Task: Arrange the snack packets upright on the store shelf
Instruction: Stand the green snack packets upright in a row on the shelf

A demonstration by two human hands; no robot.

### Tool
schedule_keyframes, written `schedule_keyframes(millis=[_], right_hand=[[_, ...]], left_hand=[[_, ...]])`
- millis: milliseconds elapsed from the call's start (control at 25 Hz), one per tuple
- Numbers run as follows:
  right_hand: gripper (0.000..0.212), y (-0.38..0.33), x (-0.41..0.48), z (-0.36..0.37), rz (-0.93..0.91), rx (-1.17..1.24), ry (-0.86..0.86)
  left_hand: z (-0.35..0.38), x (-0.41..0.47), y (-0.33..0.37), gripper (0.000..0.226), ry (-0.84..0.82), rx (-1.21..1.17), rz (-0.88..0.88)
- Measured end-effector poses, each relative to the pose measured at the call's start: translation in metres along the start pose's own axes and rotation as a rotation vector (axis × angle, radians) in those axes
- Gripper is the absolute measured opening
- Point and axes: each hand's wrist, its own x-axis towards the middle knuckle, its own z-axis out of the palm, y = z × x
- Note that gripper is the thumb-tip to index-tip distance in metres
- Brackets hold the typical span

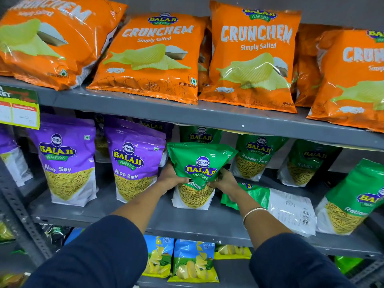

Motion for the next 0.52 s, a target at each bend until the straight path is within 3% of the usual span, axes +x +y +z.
schedule_keyframes(millis=[80, 160, 280, 360, 520], right_hand=[[0.061, -0.001, -0.003, 0.001, 0.006, -0.008, -0.017], [0.061, -0.002, -0.005, -0.004, 0.020, -0.033, -0.046], [0.061, 0.001, -0.009, -0.024, 0.042, -0.104, 0.003], [0.061, 0.007, -0.012, -0.052, 0.055, -0.206, 0.091], [0.051, 0.030, -0.015, -0.127, 0.114, -0.580, 0.174]], left_hand=[[0.000, -0.003, 0.001, 0.078, -0.002, 0.035, -0.020], [-0.002, -0.005, 0.002, 0.072, -0.103, 0.084, -0.146], [-0.005, -0.014, 0.007, 0.057, -0.502, 0.384, -0.571], [0.007, -0.019, 0.011, 0.040, -0.771, 0.475, -0.748], [0.071, -0.034, 0.031, 0.043, -0.922, 0.332, -0.761]])
